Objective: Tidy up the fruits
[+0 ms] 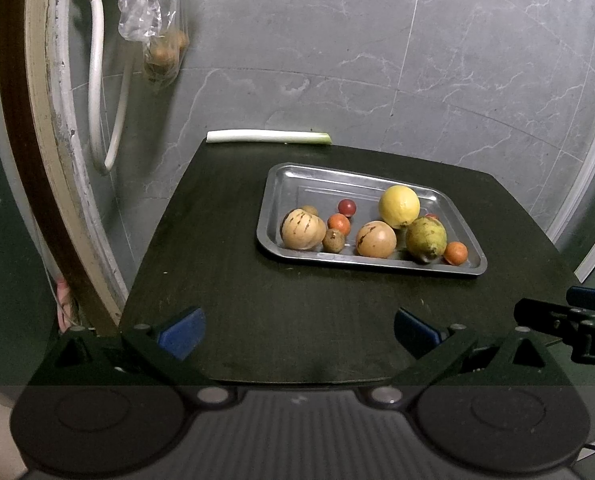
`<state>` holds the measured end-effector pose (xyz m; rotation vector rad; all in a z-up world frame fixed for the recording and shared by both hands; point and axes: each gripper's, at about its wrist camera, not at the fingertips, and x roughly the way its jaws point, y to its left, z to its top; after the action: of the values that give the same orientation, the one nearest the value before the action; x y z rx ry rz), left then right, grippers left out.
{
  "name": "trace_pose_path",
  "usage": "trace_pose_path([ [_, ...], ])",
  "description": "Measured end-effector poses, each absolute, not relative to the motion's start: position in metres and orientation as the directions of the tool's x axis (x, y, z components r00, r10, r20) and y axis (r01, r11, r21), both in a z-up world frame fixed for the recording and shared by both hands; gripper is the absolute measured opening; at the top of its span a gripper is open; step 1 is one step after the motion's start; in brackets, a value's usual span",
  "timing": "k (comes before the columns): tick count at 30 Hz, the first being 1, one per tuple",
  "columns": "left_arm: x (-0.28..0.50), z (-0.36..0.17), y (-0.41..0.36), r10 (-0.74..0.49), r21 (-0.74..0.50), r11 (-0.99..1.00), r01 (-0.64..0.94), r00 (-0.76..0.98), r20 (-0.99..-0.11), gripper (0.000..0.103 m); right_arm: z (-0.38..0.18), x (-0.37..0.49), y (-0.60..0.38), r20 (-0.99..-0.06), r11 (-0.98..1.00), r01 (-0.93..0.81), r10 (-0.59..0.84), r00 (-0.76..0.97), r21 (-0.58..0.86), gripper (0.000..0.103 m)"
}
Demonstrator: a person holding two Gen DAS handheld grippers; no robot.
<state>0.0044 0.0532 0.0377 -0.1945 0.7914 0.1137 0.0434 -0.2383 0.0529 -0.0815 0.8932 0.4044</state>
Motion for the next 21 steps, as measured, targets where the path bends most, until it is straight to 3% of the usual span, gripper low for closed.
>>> trace_pose_path([
  [21, 0.0029, 0.0352, 0.0544, 0.029, -0.13, 0.976, -0.176, 0.695, -0.718, 0.102, 0.05, 0.0465, -0.2362, -0.777, 0.923, -0.371, 0.306, 0.551, 0.101, 0.102],
])
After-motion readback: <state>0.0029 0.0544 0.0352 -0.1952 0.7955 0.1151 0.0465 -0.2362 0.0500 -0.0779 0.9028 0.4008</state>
